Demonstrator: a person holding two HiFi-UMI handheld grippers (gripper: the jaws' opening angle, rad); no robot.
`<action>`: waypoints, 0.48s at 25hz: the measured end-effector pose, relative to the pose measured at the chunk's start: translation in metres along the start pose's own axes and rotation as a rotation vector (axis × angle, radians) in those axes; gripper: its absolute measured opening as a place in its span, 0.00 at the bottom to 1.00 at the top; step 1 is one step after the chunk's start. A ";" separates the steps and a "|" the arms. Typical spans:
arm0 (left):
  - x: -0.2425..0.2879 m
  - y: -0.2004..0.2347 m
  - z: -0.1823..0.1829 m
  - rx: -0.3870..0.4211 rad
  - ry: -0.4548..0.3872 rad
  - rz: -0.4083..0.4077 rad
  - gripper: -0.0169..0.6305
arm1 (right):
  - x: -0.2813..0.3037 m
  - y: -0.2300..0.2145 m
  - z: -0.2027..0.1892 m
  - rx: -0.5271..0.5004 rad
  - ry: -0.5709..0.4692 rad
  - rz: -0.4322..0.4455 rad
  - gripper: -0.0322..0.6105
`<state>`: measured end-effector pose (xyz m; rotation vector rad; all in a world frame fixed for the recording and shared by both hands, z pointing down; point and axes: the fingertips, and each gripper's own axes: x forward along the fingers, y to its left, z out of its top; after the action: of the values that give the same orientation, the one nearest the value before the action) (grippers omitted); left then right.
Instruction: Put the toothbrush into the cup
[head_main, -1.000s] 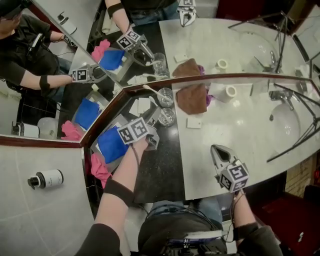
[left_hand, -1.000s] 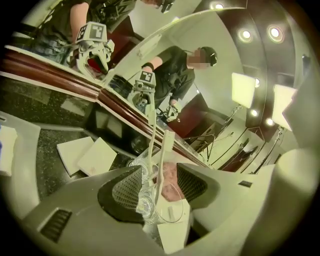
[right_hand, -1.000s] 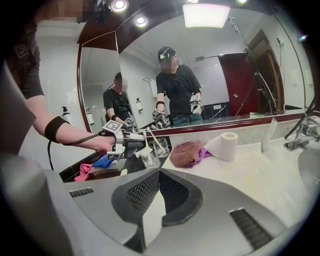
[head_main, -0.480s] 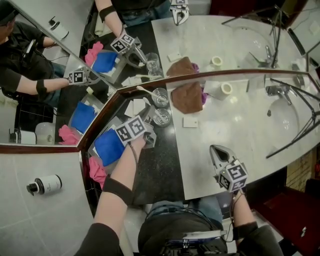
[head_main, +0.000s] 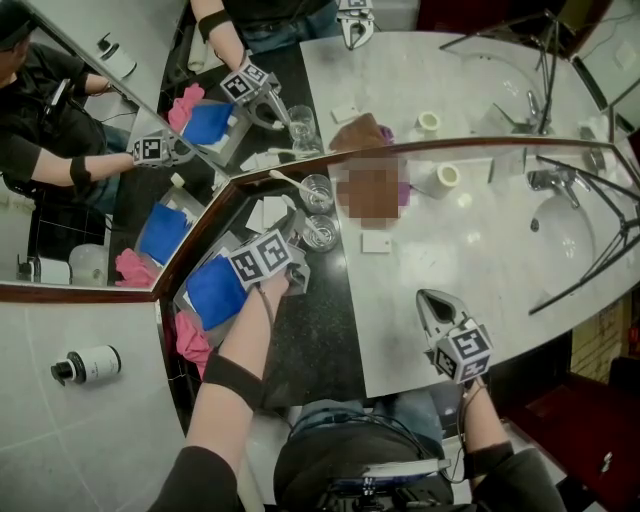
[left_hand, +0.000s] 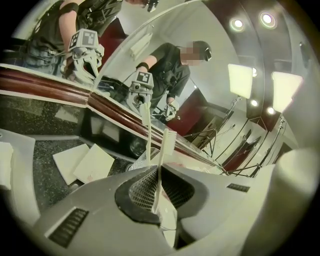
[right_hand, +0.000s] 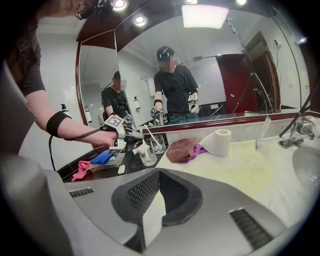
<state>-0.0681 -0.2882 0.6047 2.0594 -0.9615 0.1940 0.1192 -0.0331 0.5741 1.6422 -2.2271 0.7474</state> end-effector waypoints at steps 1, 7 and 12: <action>-0.002 0.000 0.001 0.005 -0.003 0.002 0.07 | 0.000 0.000 -0.001 0.001 -0.002 0.003 0.08; -0.014 -0.012 0.020 0.043 -0.044 0.004 0.06 | -0.002 0.006 0.007 -0.008 -0.004 0.021 0.08; -0.030 -0.027 0.032 0.075 -0.074 0.004 0.06 | -0.003 0.006 0.013 -0.022 -0.015 0.037 0.08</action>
<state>-0.0763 -0.2854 0.5533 2.1457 -1.0176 0.1588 0.1158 -0.0369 0.5604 1.6052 -2.2741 0.7197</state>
